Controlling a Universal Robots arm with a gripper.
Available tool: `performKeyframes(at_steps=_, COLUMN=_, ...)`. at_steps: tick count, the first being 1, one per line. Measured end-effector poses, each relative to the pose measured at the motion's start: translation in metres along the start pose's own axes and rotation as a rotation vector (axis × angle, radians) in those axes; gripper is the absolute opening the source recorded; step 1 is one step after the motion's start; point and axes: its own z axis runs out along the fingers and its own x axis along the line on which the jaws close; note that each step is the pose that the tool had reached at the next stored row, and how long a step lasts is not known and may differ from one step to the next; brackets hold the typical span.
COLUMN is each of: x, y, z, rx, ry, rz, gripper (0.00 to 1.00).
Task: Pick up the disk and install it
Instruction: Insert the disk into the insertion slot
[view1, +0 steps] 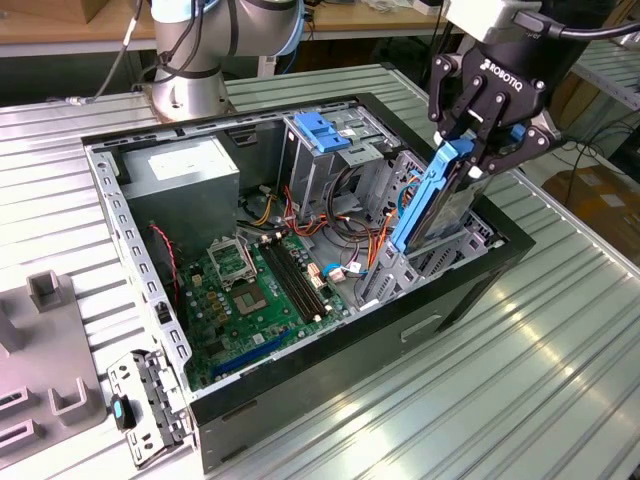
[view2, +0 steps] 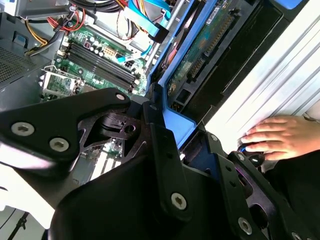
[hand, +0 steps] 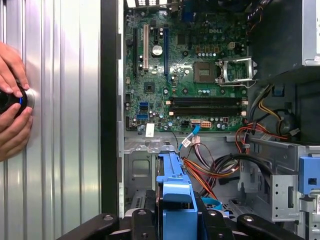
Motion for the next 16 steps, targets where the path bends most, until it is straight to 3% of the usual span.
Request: performKeyframes(at_steps=16, x=0.0004, y=-0.0001, z=0.0101, rx=0.0, ry=0.0, rz=0.001, gripper=0.37)
